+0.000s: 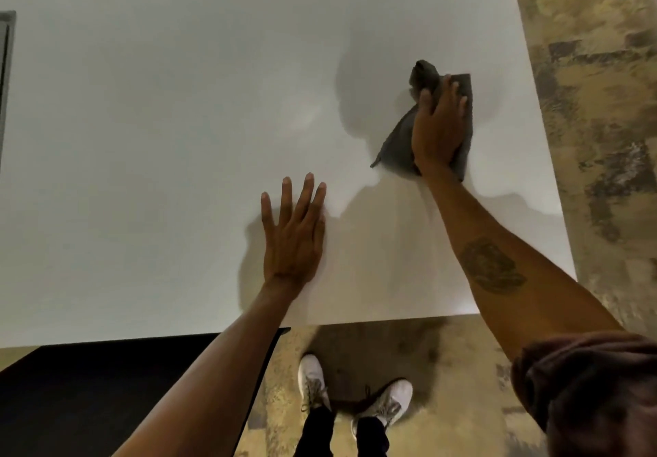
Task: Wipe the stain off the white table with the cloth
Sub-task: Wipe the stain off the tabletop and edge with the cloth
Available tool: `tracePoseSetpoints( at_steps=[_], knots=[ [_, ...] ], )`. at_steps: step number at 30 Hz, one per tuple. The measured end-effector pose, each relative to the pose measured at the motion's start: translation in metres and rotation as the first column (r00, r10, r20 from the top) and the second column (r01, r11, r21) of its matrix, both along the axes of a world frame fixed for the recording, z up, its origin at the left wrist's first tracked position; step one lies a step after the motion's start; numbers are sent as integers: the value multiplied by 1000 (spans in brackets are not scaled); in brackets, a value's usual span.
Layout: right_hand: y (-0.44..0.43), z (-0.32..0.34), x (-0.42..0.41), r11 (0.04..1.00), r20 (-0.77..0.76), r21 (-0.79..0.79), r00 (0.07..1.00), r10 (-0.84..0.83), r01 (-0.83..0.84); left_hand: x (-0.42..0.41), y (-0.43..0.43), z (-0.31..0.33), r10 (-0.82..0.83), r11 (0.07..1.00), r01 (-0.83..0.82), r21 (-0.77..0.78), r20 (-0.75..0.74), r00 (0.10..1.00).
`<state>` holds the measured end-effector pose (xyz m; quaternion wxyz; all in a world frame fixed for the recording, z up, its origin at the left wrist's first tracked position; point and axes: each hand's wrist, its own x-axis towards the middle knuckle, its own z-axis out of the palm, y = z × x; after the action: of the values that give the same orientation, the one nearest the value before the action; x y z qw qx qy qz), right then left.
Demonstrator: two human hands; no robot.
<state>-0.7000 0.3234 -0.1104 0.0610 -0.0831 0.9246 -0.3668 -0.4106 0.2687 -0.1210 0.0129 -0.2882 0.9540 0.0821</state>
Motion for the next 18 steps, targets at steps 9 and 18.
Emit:
tracePoseSetpoints(
  at_steps=[9,18],
  knots=[
    [19,5,-20,840,53,-27,838,543,-542,-1,0,-1,10,1000,-9,12,-31,999],
    [55,4,54,654,181,-61,636,750,-754,1,-1,-1,14,997,-7,83,-79,997]
  ],
)
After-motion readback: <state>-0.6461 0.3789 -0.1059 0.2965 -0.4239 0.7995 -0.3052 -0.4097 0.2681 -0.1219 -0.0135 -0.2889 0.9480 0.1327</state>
